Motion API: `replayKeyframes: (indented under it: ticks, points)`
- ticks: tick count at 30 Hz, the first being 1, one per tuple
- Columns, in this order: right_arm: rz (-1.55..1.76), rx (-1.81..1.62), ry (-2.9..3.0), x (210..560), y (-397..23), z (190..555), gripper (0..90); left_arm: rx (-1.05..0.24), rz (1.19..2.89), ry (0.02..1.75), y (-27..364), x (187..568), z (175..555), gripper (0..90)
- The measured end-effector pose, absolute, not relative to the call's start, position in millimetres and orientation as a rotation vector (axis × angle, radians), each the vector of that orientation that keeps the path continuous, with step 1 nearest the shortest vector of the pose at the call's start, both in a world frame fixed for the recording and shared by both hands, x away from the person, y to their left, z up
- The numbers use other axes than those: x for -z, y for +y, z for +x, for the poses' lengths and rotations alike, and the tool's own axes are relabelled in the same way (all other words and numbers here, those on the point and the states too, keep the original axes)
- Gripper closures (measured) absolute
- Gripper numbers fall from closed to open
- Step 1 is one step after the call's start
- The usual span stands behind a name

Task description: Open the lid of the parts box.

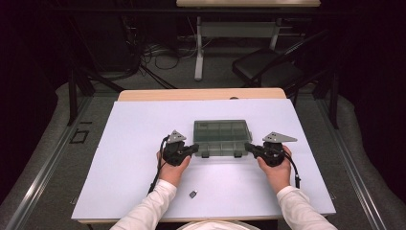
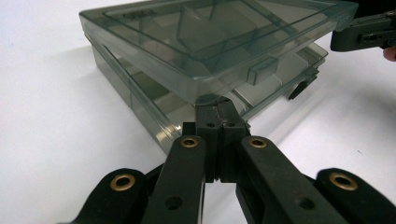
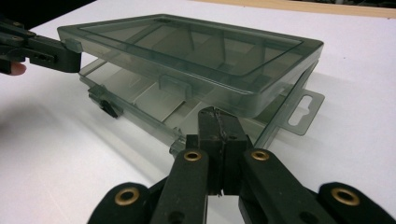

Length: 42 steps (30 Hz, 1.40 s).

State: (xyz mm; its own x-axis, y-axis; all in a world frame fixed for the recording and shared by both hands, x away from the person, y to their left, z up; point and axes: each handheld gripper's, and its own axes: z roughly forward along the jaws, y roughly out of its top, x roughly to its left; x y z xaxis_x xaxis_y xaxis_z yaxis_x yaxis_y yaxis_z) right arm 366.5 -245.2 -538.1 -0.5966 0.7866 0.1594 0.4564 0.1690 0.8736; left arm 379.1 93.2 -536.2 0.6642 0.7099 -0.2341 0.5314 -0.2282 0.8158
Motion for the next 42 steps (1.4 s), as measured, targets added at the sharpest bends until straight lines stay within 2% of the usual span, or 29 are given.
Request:
replayKeyframes:
  ticks: [4,11,25,42]
  points:
    - [1.172,-1.391,2.101,535,-245,367,90.0,-0.284,1.922,0.944,91,531,379,90.0]
    - [1.118,-1.334,2.132,530,-240,373,90.0,-0.292,1.932,0.939,89,525,386,90.0]
    - [1.063,-1.307,2.085,500,-235,399,90.0,-0.349,1.892,0.945,86,502,408,90.0]
    - [1.094,-1.361,1.995,484,-232,424,90.0,-0.46,1.844,0.942,74,478,429,90.0]
